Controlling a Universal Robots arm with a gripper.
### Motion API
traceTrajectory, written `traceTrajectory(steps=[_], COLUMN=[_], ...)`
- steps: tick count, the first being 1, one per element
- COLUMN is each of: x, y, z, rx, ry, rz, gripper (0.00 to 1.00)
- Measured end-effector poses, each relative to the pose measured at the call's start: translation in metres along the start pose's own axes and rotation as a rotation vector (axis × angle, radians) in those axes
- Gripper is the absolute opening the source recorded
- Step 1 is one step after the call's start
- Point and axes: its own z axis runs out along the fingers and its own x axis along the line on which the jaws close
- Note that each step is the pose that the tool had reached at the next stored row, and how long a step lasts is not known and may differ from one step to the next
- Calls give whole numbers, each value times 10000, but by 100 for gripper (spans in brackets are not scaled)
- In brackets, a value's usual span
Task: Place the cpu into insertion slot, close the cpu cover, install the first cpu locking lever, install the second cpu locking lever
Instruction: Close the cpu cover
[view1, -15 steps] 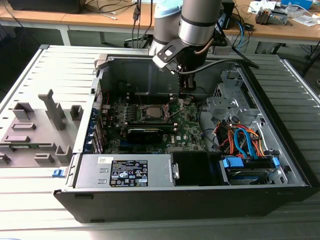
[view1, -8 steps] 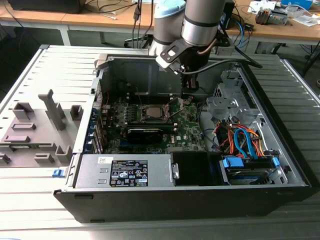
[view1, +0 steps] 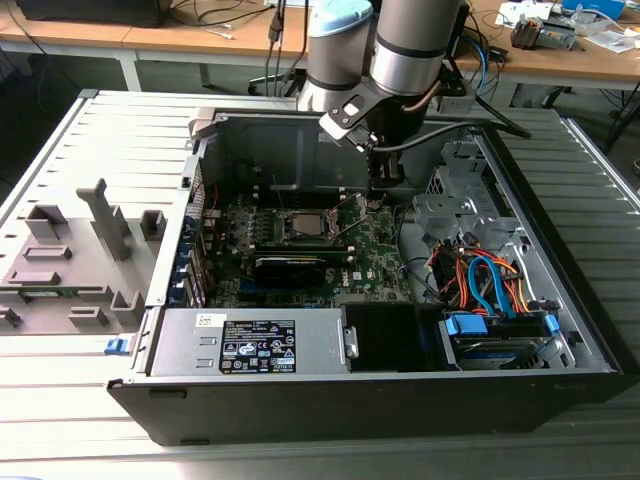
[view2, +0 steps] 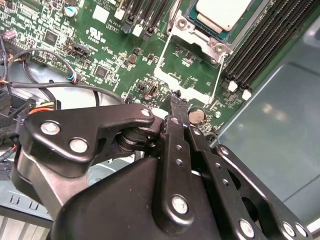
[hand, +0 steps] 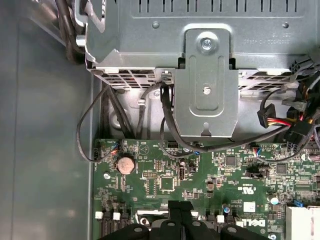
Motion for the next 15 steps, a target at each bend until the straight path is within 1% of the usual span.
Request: traceTrajectory(steps=[2, 6, 8, 11, 15], x=[0, 8, 15, 24, 40], y=[25, 67, 73, 86, 105], z=[36, 72, 116, 160, 194], rx=[3, 6, 8, 9, 12], ry=[-4, -5, -5, -5, -9], rz=[-324, -475, -558, -629, -701], gripper=[11, 11, 11, 11, 11])
